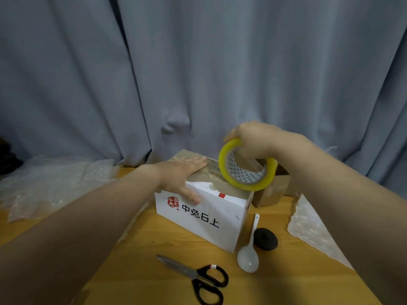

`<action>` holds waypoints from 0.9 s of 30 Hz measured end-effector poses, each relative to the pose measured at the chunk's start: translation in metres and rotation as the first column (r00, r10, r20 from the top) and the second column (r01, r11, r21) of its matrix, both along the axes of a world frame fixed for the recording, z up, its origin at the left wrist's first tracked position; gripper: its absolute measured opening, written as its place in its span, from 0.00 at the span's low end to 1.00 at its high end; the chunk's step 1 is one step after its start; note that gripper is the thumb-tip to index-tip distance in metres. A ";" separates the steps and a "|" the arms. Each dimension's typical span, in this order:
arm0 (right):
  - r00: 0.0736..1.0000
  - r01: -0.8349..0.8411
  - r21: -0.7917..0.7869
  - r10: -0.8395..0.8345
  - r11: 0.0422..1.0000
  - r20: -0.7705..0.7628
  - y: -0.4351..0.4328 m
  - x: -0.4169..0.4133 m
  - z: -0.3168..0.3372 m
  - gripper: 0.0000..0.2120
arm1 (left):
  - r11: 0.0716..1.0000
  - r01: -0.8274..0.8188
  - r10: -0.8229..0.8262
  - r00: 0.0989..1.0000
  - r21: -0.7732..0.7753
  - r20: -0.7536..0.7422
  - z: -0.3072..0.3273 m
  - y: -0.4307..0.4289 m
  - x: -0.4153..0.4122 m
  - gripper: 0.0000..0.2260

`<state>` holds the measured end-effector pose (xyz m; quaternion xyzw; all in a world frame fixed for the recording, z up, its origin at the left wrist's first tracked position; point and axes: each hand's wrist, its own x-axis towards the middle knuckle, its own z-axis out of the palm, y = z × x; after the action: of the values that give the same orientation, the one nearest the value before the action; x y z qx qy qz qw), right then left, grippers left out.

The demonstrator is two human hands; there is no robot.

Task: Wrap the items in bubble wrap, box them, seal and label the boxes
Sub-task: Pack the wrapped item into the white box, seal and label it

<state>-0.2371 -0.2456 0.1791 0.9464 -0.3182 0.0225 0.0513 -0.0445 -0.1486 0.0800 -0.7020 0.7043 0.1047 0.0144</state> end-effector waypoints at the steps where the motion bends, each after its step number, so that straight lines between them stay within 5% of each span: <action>1: 0.995 -0.008 0.064 0.002 0.998 0.096 -0.004 -0.007 0.000 0.28 | 1.000 0.016 -0.016 1.000 0.004 0.012 0.002 -0.002 0.003 0.53; 4: 0.856 -0.158 0.335 -0.040 0.929 0.515 -0.006 -0.031 -0.021 0.28 | 1.000 0.028 -0.029 0.995 0.014 0.091 0.008 -0.007 0.009 0.53; 7: 0.559 -0.340 0.404 -0.162 0.849 0.813 0.003 -0.041 -0.056 0.25 | 0.998 0.022 -0.016 0.995 -0.060 0.098 0.008 -0.004 -0.009 0.51; 10: 0.328 -0.366 0.389 -0.274 0.845 0.904 0.007 -0.031 -0.076 0.23 | 0.976 0.007 -0.029 0.994 -0.215 -0.102 -0.003 0.004 -0.037 0.43; 14: 0.211 -0.235 0.384 -0.339 0.893 0.917 0.021 -0.005 -0.082 0.22 | 0.956 -0.153 0.114 0.980 -0.251 -0.163 -0.012 0.013 -0.032 0.49; 17: 0.261 -0.094 0.358 -0.325 0.929 0.909 0.034 0.014 -0.084 0.25 | 0.942 -0.228 0.187 0.966 -0.247 -0.179 -0.012 0.018 -0.030 0.45; 20: 0.336 -0.109 0.387 -0.333 0.916 0.881 0.028 0.013 -0.075 0.25 | 0.932 -0.265 0.229 0.960 -0.248 -0.163 -0.021 0.012 -0.029 0.51; 23: 0.506 -0.132 0.384 -0.271 0.914 0.819 0.018 -0.001 -0.058 0.25 | 0.933 -0.287 0.266 0.956 -0.217 -0.124 -0.020 0.009 -0.027 0.53; 27: 0.696 -0.061 0.336 -0.202 0.940 0.689 0.013 -0.024 -0.016 0.24 | 0.941 -0.271 0.259 0.962 -0.202 -0.088 -0.008 0.015 -0.036 0.45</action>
<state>-0.2615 -0.2325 0.1628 0.8442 -0.3485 0.3318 -0.2362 -0.0802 -0.1341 0.0722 -0.7845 0.6106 0.0510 -0.0958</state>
